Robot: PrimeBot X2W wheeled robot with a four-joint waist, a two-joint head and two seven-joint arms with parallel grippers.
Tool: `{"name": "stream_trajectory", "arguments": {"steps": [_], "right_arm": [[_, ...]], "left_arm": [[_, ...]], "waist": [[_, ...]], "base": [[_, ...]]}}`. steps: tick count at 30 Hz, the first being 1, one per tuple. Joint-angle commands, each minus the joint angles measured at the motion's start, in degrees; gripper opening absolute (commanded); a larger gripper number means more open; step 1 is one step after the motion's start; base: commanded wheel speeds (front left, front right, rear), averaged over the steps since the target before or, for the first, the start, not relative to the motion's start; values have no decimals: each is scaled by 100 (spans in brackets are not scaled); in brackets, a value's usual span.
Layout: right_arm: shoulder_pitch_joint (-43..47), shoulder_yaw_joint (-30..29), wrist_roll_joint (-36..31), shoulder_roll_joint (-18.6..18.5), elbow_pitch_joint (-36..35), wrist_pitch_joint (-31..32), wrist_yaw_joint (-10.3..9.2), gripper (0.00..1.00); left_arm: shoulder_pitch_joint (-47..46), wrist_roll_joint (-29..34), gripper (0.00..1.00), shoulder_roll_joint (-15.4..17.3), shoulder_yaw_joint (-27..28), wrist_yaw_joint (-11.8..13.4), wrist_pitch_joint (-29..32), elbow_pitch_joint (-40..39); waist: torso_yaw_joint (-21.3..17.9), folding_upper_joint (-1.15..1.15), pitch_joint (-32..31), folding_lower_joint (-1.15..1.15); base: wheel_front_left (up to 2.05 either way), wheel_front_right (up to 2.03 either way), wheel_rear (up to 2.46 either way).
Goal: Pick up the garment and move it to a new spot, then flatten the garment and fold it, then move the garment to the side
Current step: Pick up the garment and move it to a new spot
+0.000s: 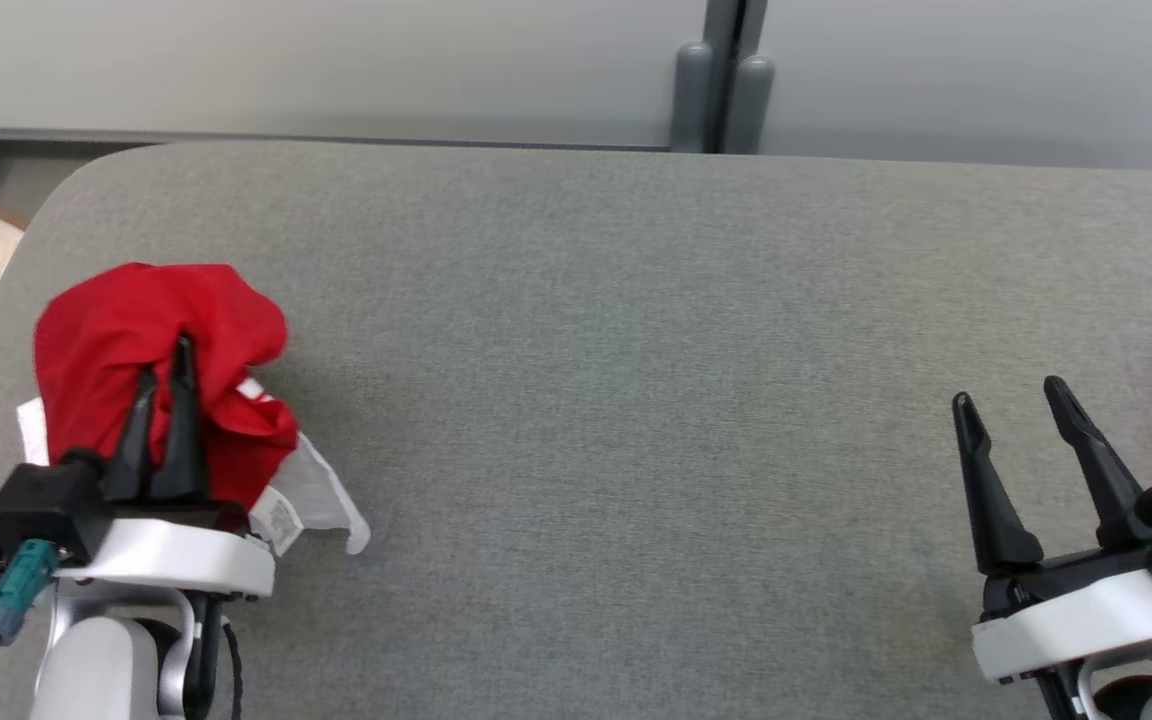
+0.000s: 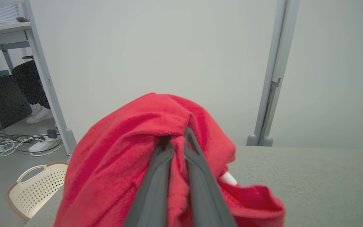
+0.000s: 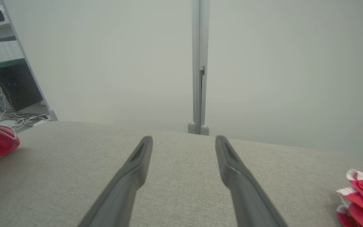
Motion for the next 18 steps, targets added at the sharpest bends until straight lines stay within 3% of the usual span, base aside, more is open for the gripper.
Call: {"name": "stream_trajectory", "arguments": {"steps": [1, 9, 18], "right_arm": [[52, 29, 1, 6, 1, -40, -1, 100], [-57, 373, 116, 40, 162, -167, -1, 100], [-77, 320, 269, 180, 359, -387, -1, 100]], "left_arm": [[96, 29, 0, -4, -70, -36, 42, -118], [177, -194, 0, -186, -1015, -262, 483, -220], [-491, -433, 0, -270, -2953, -362, 658, 589]], "waist": [[-296, 0, -188, 0], [-1408, 0, -118, 0], [-2643, 0, 357, 0]], "base": [[0, 0, 0], [0, 0, 0], [0, 0, 0]]}}
